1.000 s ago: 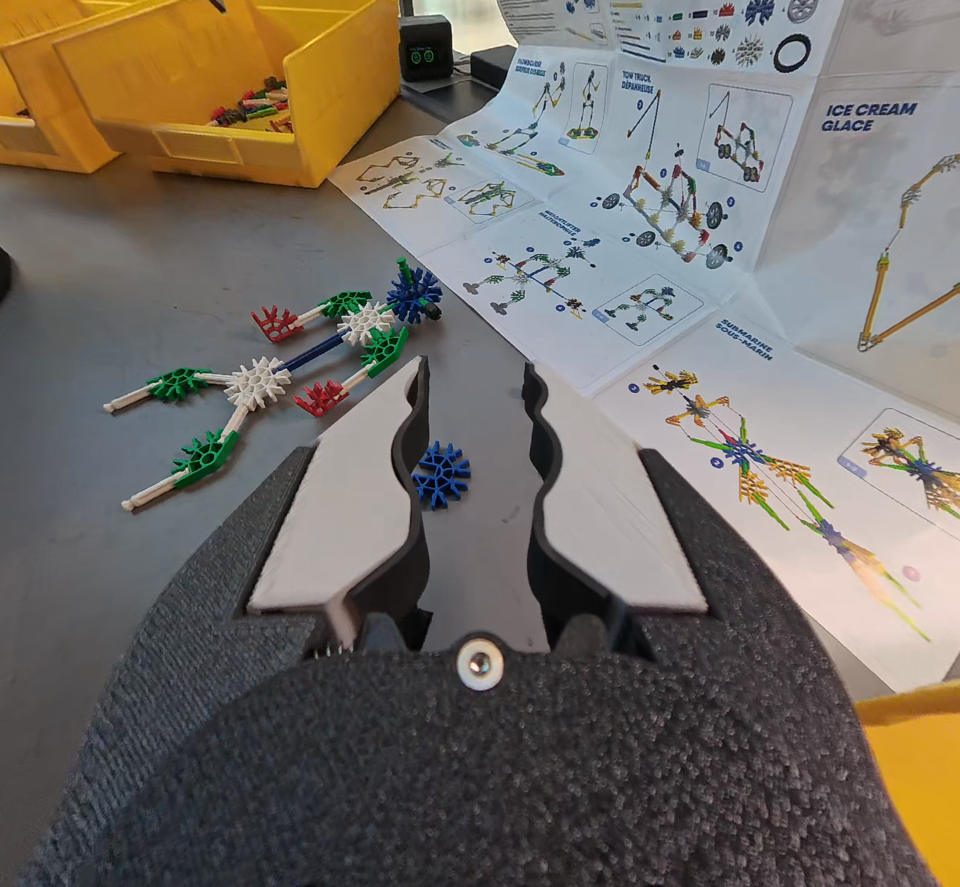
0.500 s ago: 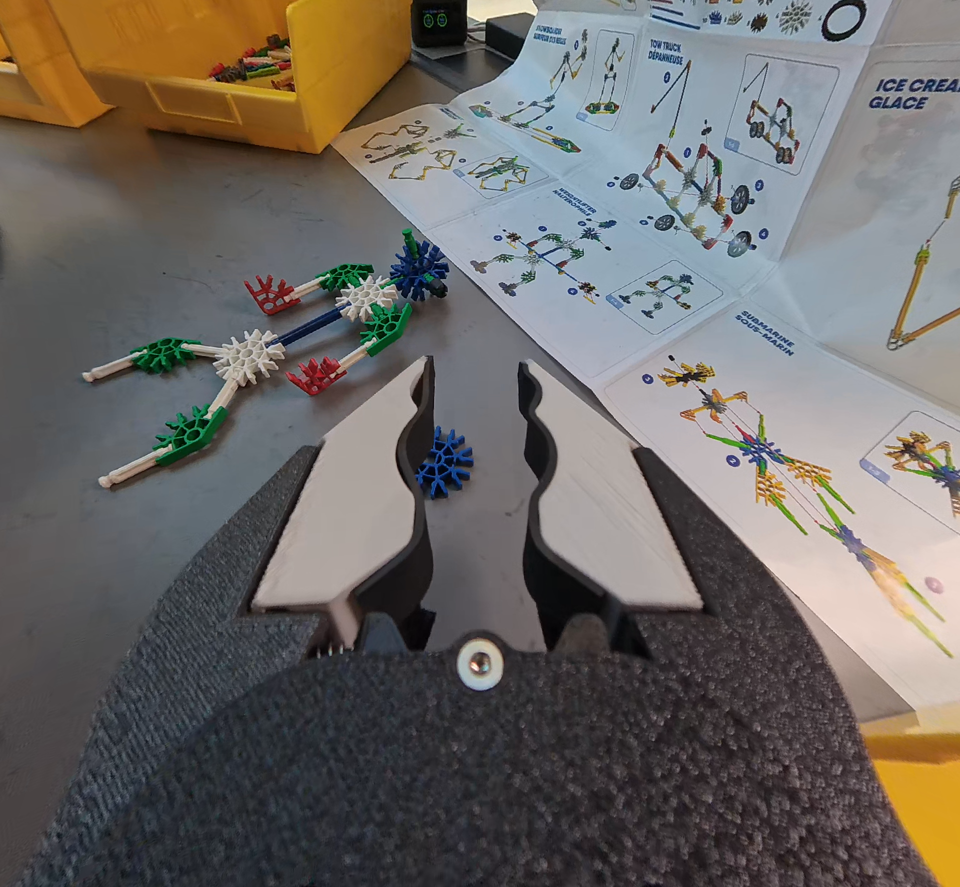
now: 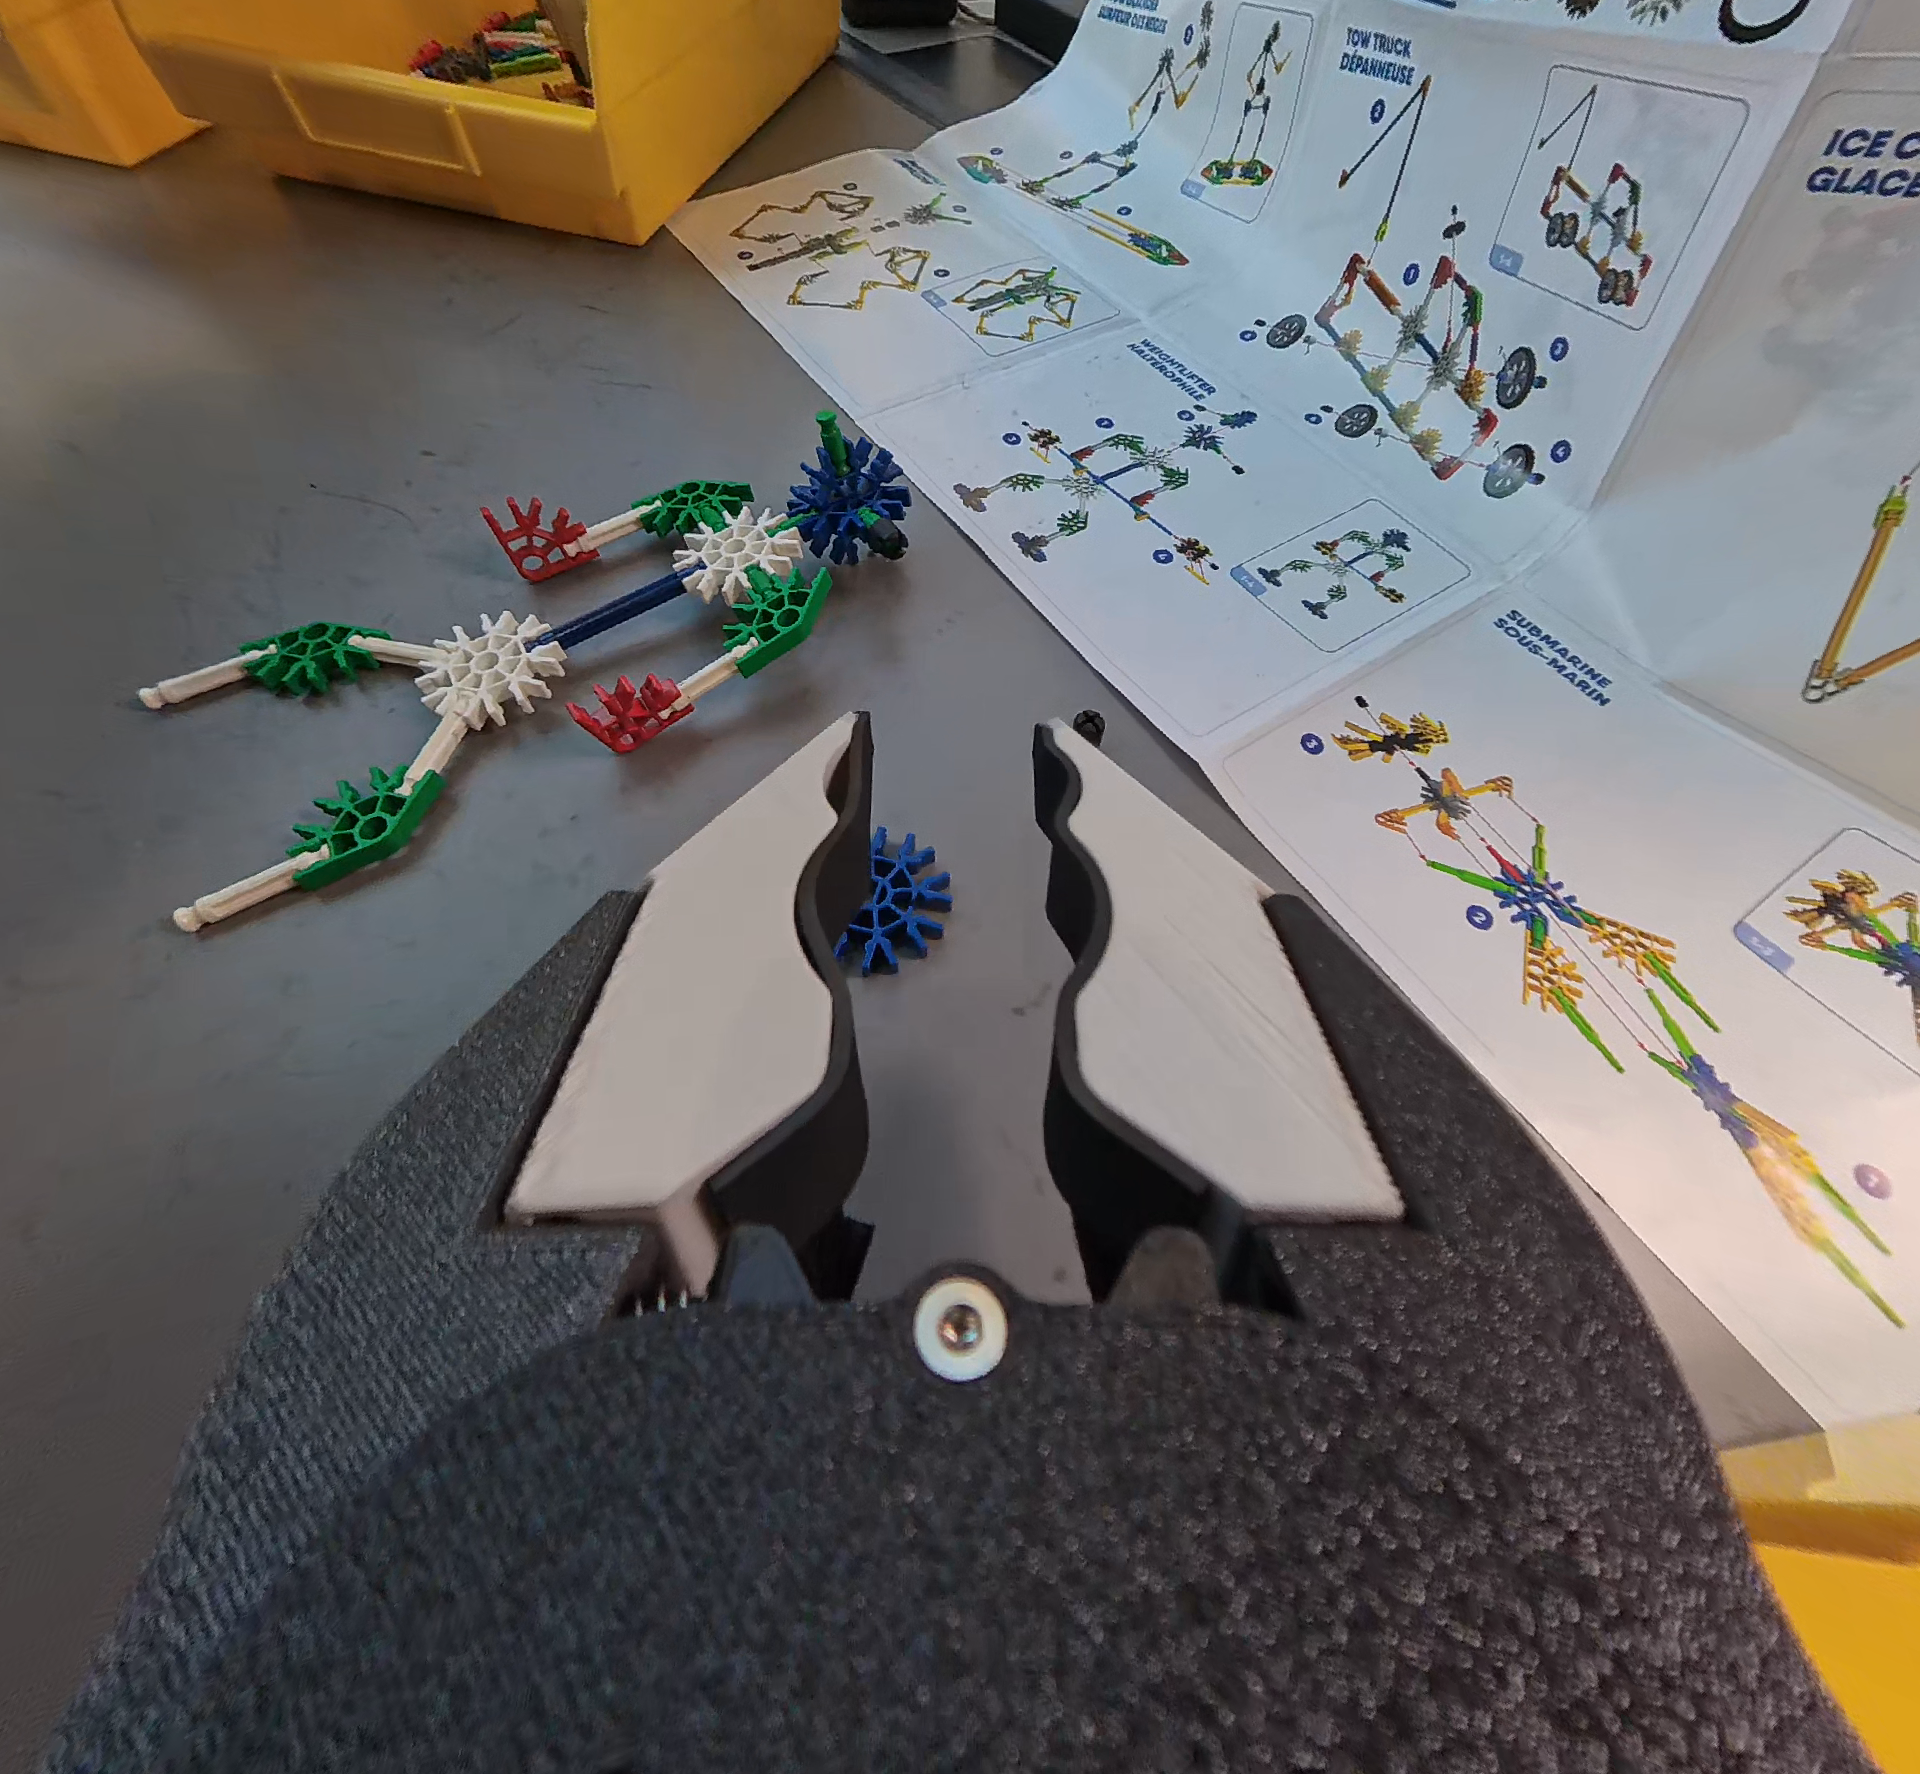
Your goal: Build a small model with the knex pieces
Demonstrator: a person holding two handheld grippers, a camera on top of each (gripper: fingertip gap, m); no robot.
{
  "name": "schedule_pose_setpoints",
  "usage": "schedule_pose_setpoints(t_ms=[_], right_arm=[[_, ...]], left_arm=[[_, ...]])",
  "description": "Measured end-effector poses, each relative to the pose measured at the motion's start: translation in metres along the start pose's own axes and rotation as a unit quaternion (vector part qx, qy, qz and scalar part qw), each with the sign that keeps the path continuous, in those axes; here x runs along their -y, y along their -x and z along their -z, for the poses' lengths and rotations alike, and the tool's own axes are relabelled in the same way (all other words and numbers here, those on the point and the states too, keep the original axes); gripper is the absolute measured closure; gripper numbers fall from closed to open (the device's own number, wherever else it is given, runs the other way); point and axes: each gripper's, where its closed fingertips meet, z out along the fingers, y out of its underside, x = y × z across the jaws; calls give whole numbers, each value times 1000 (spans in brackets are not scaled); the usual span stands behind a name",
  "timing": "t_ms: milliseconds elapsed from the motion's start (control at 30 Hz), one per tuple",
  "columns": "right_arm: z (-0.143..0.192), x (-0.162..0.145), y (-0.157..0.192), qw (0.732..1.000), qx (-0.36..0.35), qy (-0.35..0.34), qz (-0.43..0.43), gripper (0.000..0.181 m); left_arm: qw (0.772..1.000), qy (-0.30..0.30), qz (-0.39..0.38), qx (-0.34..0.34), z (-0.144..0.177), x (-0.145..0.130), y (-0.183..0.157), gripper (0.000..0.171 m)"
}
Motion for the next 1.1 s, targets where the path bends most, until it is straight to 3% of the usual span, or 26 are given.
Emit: schedule_pose_setpoints(t_ms=[133,200,433,567,667,800,1100], right_arm=[[-2,-2,3,1000,1,7,8,152],[-2,-2,3,1000,1,8,9,152],[-1,-1,1,1000,1,4,3,152],[-2,-2,3,1000,2,8,9,152],[-2,-3,3,1000,0,12,12,152],[-2,-3,3,1000,1,11,11,152],[-2,-4,4,1000,2,13,13,153]], left_arm=[[994,-89,26,61,14,25,22,171],[988,-109,47,97,14,33,36,163],[983,-105,87,124,2,45,47,145],[980,-98,134,114,3,40,52,144],[976,-76,137,152,8,29,64,151],[974,-102,152,131,10,33,60,146],[974,-99,177,105,6,31,56,140]])
